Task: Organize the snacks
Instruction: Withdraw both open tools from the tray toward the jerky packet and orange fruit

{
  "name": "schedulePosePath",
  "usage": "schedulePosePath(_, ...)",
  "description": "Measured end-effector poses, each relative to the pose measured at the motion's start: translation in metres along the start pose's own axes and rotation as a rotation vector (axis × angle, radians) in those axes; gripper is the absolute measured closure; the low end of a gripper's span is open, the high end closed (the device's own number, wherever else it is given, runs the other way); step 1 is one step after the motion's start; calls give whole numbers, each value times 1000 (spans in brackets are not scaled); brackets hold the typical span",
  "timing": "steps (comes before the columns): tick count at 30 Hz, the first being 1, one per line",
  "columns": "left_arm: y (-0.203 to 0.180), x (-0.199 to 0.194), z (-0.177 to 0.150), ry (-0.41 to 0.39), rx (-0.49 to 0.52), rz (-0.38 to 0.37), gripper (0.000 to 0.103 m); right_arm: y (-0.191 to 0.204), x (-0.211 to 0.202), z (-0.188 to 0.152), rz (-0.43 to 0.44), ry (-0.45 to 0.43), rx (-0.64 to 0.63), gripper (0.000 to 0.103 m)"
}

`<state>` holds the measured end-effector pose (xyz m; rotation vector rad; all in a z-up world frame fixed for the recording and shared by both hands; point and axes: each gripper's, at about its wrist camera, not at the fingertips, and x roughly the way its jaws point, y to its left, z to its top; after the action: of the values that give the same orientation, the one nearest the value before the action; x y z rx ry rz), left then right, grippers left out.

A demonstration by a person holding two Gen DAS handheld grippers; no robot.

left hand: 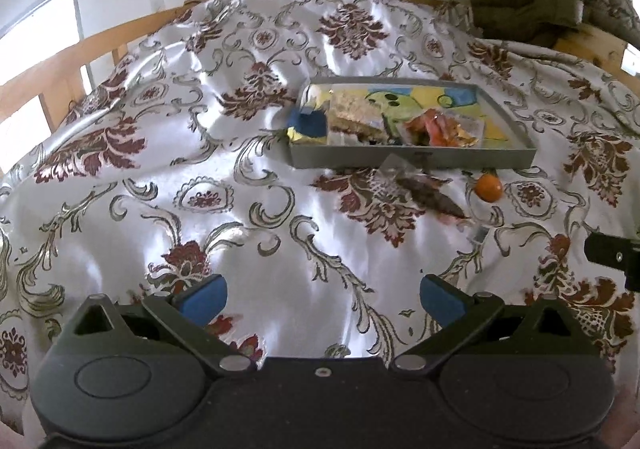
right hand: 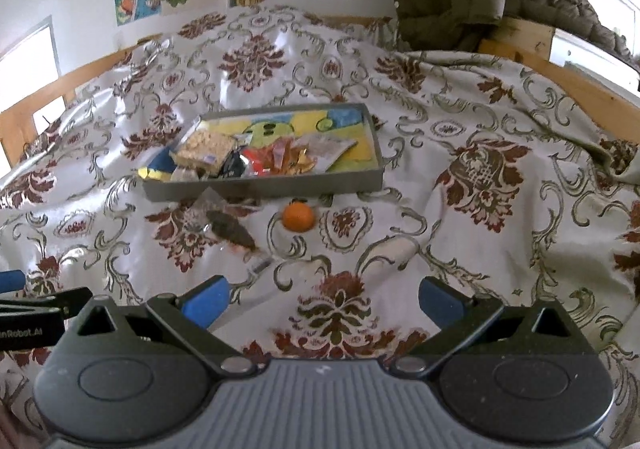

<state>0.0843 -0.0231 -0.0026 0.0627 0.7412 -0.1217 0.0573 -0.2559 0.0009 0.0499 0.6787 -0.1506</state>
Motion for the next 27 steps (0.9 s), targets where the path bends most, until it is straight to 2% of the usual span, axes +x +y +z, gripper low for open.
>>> schedulePosePath(12, -3, 14, 2, 27, -15, -4, 1, 0, 9, 1, 22, 38, 10, 0)
schedulePosePath(19, -10, 36, 2, 69, 5, -23, 1, -11, 25, 8, 107, 114, 58, 0)
schedulePosePath(23, -18, 47, 5, 75, 35, -30, 1, -19, 37, 15, 116, 135, 58, 0)
schedulePosePath(27, -21, 57, 8, 83, 67, -29, 1, -27, 54, 21, 185, 196, 48, 0)
